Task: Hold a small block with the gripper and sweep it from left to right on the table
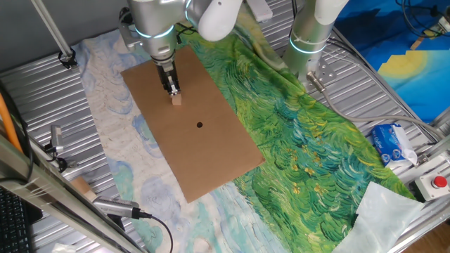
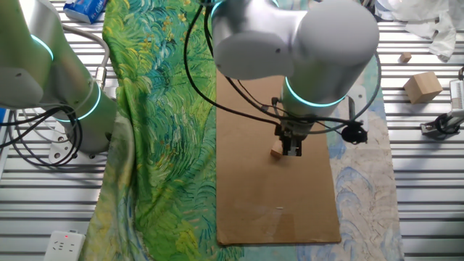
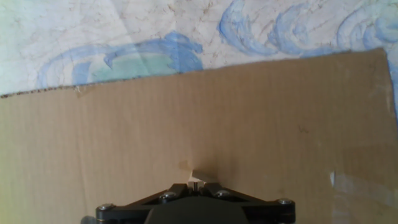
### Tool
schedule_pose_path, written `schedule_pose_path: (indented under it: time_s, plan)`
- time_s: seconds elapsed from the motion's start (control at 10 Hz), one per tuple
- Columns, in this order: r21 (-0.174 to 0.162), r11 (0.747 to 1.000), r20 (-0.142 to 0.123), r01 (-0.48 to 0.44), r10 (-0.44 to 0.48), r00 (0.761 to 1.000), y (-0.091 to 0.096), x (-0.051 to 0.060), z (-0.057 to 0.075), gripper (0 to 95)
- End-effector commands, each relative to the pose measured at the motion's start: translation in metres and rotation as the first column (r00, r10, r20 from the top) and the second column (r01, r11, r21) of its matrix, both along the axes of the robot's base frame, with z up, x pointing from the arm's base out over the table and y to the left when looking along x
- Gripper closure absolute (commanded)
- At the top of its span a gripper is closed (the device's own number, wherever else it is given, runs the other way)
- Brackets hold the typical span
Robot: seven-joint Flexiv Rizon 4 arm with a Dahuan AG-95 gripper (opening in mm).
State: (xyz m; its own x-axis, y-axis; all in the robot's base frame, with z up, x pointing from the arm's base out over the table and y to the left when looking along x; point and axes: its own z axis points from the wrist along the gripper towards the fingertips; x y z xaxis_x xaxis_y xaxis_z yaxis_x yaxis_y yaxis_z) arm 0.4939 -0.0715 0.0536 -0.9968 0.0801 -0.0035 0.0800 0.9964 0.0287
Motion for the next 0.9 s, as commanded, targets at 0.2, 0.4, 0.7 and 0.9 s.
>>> schedule_pose_path:
  time_s: [0.2, 0.4, 0.7, 0.9]
  plan:
    - [-0.002, 1.000, -0.001, 0.002, -0.002, 1.000, -0.0003, -0.0020, -0.0008, 95.0]
    - [-0.003, 1.000, -0.002, 0.007, -0.007, 1.000, -0.0009, -0.0032, 0.0000, 95.0]
    - [-0.007, 1.000, -0.003, 0.022, -0.022, 1.000, -0.0024, -0.0051, 0.0015, 76.0]
    - [-0.007, 1.000, -0.006, 0.026, -0.026, 1.000, -0.0024, -0.0051, 0.0016, 57.0]
